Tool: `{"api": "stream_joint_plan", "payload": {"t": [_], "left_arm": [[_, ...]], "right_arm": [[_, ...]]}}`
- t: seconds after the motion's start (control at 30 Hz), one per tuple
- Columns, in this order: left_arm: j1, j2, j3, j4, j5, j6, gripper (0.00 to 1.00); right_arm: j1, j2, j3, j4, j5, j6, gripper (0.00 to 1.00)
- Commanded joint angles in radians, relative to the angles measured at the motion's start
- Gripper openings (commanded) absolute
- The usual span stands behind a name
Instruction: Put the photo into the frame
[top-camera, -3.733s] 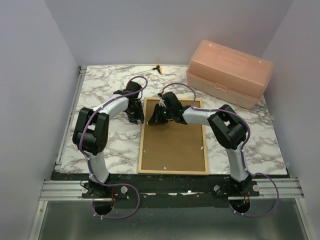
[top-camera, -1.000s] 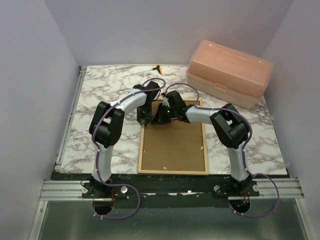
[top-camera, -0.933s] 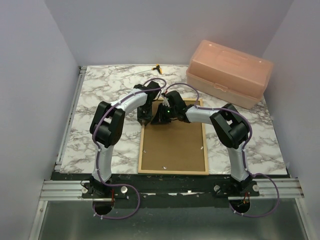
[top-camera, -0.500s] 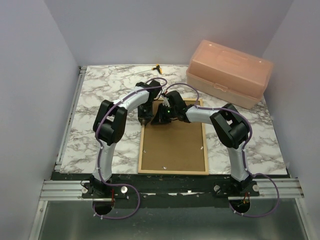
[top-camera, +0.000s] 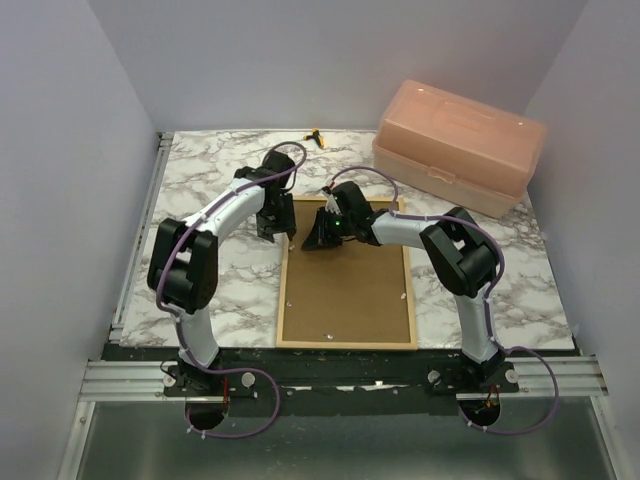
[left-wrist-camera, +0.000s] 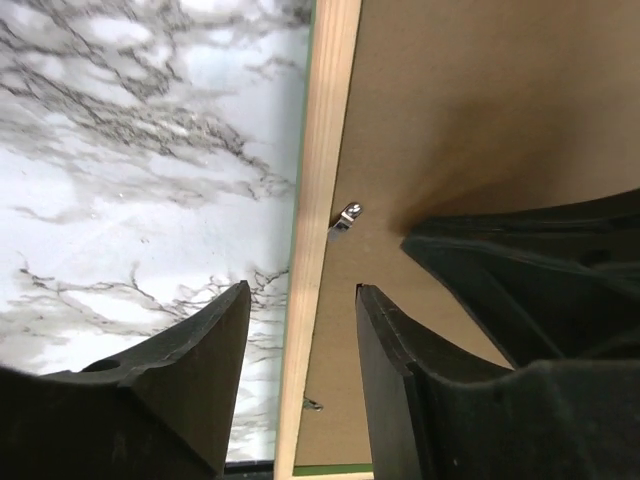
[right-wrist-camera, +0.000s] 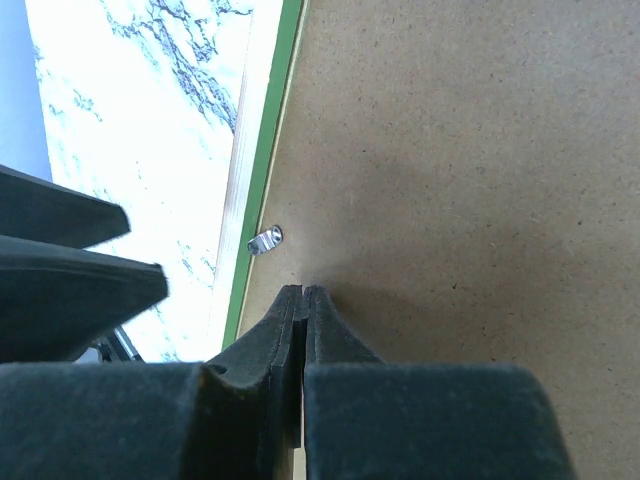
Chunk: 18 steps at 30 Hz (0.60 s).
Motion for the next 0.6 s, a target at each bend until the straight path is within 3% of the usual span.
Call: {"api": "stream_joint_plan", "payload": {"t": [0.0,0.27,0.57], "left_arm": [[0.020,-0.052,0.002,0.078,0.092,0.019,0.51],[-0.038,0.054,0.064,0.001,-0.005,0.048,0.56],[-0.078,0.131,0.093,-0.060,-0.133,0.026,0.52]], "right_arm": [[-0.004,0.020,-0.024,0.001,-0.016,-0.009,0.01],[-0.009,-0.012,-0.039,0.001,-0.021,-0.008,0.01],[-0.061,-0.107,-0.108,0.010,-0.044,0.001,0.02]]}}
